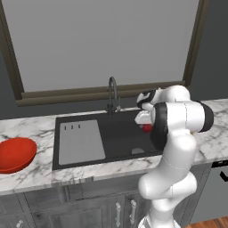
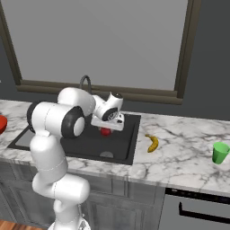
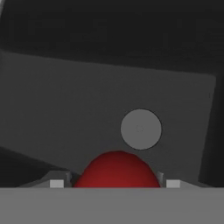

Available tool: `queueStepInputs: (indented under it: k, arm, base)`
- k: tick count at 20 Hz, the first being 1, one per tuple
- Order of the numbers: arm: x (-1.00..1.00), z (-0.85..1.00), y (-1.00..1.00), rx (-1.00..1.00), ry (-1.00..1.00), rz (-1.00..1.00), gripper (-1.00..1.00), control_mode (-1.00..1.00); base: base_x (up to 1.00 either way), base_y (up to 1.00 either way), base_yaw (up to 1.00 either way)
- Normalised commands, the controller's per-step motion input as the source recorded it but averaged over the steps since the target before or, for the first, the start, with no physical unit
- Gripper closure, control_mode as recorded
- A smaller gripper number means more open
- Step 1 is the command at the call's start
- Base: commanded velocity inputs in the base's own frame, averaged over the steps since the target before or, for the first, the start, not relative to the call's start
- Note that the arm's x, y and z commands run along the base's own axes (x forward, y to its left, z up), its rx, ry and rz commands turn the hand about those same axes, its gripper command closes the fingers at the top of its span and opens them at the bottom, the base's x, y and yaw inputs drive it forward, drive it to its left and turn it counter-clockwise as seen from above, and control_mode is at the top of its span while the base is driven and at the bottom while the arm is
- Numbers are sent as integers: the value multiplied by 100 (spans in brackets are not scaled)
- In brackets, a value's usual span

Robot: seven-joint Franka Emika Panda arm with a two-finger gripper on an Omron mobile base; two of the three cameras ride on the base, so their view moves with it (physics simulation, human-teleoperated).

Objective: Remove the tomato and banana from the sink. Then move the bowl and cup from the counter to the sink for washing.

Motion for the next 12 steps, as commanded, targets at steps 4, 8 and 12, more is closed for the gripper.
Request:
queueStepInputs:
  k: [4,8,12]
  arm:
    - [-14,45,-26,0,-8,0,100,-100]
    - [-17,44,-26,0,-5,0,100,-100]
    - [-18,39,-26,0,0,0,100,-100]
  base:
    - [0,0,0]
    - [0,0,0]
    - [0,0,0]
